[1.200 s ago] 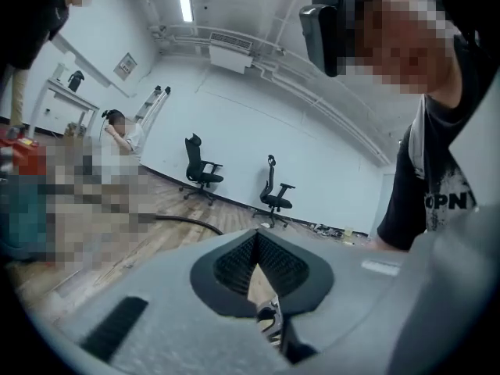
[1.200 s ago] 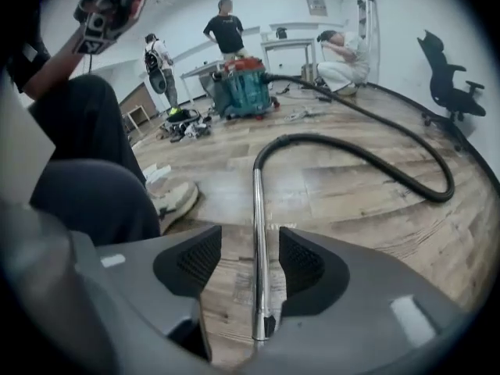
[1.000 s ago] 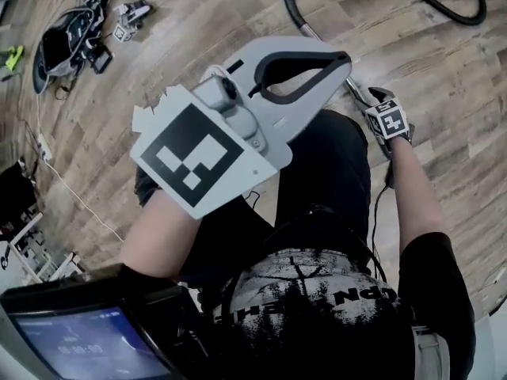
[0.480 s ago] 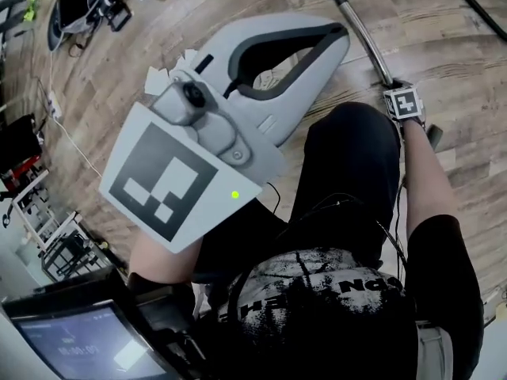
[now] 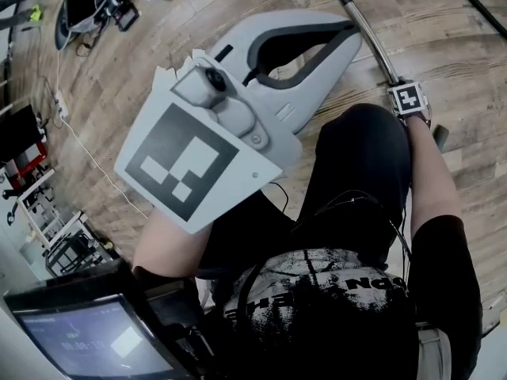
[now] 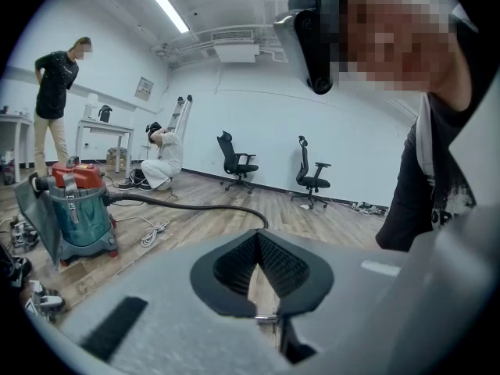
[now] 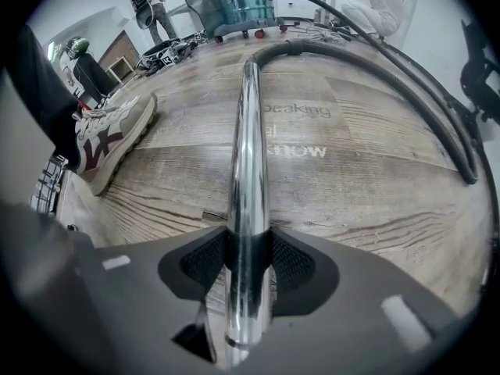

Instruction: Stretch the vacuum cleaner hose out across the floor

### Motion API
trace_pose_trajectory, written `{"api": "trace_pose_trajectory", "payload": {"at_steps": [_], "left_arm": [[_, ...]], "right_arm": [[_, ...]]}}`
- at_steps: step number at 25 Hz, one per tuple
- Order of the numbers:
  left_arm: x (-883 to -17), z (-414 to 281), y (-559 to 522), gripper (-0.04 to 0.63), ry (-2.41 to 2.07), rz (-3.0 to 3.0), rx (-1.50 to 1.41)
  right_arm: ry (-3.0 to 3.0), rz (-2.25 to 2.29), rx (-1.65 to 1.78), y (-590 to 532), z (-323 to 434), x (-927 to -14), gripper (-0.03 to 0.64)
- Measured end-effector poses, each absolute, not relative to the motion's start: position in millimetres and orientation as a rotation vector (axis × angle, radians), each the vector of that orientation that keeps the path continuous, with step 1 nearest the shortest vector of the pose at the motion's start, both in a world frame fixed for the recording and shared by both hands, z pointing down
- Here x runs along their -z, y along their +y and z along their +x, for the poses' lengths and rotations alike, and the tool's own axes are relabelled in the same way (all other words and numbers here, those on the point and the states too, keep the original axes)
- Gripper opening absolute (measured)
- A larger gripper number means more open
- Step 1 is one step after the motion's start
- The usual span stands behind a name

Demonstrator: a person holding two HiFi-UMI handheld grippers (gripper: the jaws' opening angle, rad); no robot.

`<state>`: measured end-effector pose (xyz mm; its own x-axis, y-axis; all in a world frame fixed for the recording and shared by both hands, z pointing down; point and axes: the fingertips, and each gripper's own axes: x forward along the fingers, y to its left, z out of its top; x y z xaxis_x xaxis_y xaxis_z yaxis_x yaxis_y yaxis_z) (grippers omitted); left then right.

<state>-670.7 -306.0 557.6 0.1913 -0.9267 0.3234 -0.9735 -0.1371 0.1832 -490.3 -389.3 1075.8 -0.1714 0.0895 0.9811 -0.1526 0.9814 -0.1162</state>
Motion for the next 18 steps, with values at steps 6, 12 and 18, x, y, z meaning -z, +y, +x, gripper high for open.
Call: {"api": "trace_pose_trajectory", "payload": {"at_steps": [6, 12, 18], "left_arm": [[-575.2, -669.5, -302.8, 0.002, -1.751, 2.146, -0.300], [-617.2, -663.0, -309.5, 0.002, -1.647, 2.017, -0.348], [-647.9, -662.5, -356.7, 0.002, -1.603, 1.796, 0.027]], "right_arm": [[-1.748, 0.022, -0.223, -386.2, -496.4, -1048.5, 0.176], [-1.630, 0.067, -0.135, -417.7, -472.8, -1012.6, 0.176], [-1.635, 0.082, -0.086, -432.3, -457.8, -1007.5, 0.176]]}}
